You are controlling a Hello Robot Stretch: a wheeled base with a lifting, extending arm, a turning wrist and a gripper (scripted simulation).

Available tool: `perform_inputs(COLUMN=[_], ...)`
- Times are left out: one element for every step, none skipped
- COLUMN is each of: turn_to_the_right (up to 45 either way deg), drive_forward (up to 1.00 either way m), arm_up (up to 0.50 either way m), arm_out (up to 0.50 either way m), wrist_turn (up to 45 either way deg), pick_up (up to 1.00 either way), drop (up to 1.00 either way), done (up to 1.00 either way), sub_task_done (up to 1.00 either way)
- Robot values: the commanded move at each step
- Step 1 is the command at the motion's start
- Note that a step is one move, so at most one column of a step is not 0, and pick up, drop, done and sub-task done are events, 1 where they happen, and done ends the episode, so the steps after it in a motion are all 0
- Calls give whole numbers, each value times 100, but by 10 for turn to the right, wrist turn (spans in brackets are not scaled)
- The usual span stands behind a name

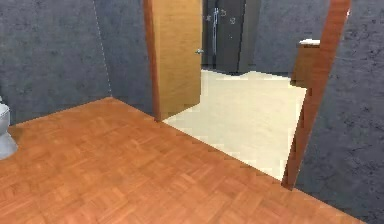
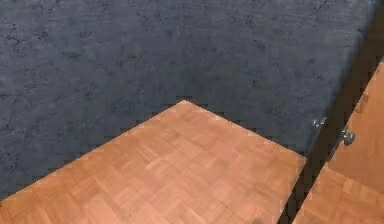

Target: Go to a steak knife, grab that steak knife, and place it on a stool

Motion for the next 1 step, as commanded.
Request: perform_inputs(turn_to_the_right=[0], drive_forward=[100], arm_up=[0], arm_out=[0], wrist_turn=[0], pick_up=[0], drop=[0], done=[0], sub_task_done=[0])
